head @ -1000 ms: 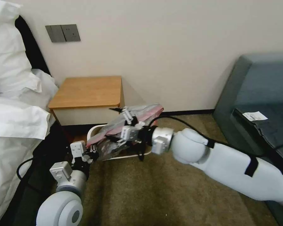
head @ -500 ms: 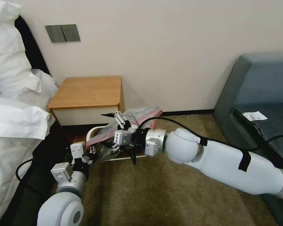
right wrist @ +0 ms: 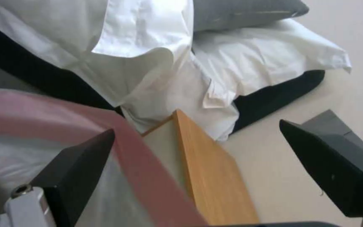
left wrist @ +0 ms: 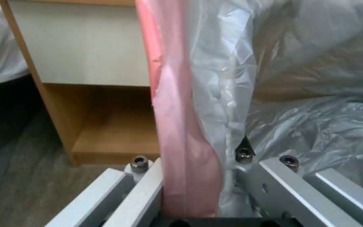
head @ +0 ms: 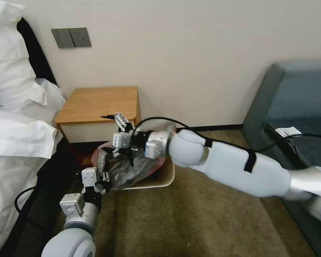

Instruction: Pick up the garbage bag from the table and place it over the trash can.

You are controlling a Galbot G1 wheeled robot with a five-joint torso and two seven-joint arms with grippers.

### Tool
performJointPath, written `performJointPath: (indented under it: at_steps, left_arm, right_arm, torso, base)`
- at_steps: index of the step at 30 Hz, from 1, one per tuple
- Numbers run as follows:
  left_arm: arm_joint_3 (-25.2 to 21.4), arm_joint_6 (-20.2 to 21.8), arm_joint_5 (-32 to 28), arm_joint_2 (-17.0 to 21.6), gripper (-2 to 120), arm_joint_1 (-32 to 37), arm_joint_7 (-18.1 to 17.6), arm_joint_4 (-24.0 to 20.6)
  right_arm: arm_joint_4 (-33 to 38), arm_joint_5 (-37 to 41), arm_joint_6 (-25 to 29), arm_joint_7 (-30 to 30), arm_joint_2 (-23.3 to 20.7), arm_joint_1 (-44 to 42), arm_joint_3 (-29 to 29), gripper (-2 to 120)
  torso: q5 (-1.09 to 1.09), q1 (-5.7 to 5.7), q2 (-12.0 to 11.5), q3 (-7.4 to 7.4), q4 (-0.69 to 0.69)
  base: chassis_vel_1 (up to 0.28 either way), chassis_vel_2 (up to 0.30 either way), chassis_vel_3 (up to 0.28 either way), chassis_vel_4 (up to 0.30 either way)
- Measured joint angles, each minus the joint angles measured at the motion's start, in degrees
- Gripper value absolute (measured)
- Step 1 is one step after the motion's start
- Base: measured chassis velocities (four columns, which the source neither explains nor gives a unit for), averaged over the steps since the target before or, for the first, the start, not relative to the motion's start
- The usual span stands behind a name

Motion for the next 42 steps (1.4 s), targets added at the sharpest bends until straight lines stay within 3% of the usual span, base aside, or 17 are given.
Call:
performJointPath:
  at_steps: [11, 29, 33, 36, 37, 40, 42]
  left_arm:
    - [0.1, -1.7, 2.0, 0.2, 5, 2.1, 0.1, -1.9]
    - [-1.7, -2.9, -0.4, -1.0, 5, 2.0, -1.1, -3.4]
    - [-2.0, -2.9, -1.3, -1.1, 5, 1.6, -1.4, -3.4]
    - [-2.2, -2.9, -2.3, -1.4, 5, 1.4, -1.5, -3.4]
    - [-2.2, -2.9, -2.3, -1.4, 5, 1.4, -1.5, -3.4]
    - [-2.4, -2.9, -2.9, -1.6, 5, 1.0, -1.7, -3.4]
    - [-2.4, -2.9, -3.0, -1.6, 5, 0.9, -1.8, -3.4]
  right_arm:
    - [-5.5, 0.0, 2.2, -0.4, 0.9, 0.7, -0.3, 100]
    - [-1.9, 1.5, 3.3, -0.8, -9.6, -0.2, 2.7, 100]
    - [0.4, 5.7, 1.9, -0.1, -12.9, -0.7, 3.0, 100]
    - [4.3, 16.7, -3.6, 5.2, -16.3, -1.8, 3.1, 100]
    - [4.3, 16.7, -3.6, 5.2, -16.3, -1.8, 3.1, 100]
    - [7.3, 27.1, -8.8, 11.2, -17.6, -2.8, 4.2, 100]
    - [7.7, 29.0, -9.7, 12.4, -17.7, -3.2, 4.6, 100]
  torso:
    - [0.02, 0.0, 0.0, 0.0, 0.0]
    - [0.03, 0.0, 0.0, 0.0, -0.01]
    - [0.03, 0.0, 0.0, 0.0, -0.01]
    - [0.02, 0.0, 0.0, 0.0, -0.01]
    - [0.02, 0.0, 0.0, 0.0, -0.01]
    - [0.02, -0.01, 0.0, 0.0, -0.01]
    - [0.02, -0.01, 0.0, 0.0, 0.0]
  base:
    - [0.0, 0.0, 0.0, 0.0]
    - [0.0, 0.0, 0.0, 0.0]
    - [0.0, 0.0, 0.0, 0.0]
    - [0.0, 0.0, 0.0, 0.0]
    - [0.0, 0.0, 0.0, 0.0]
    - [0.0, 0.0, 0.0, 0.0]
    - [0.0, 0.0, 0.0, 0.0]
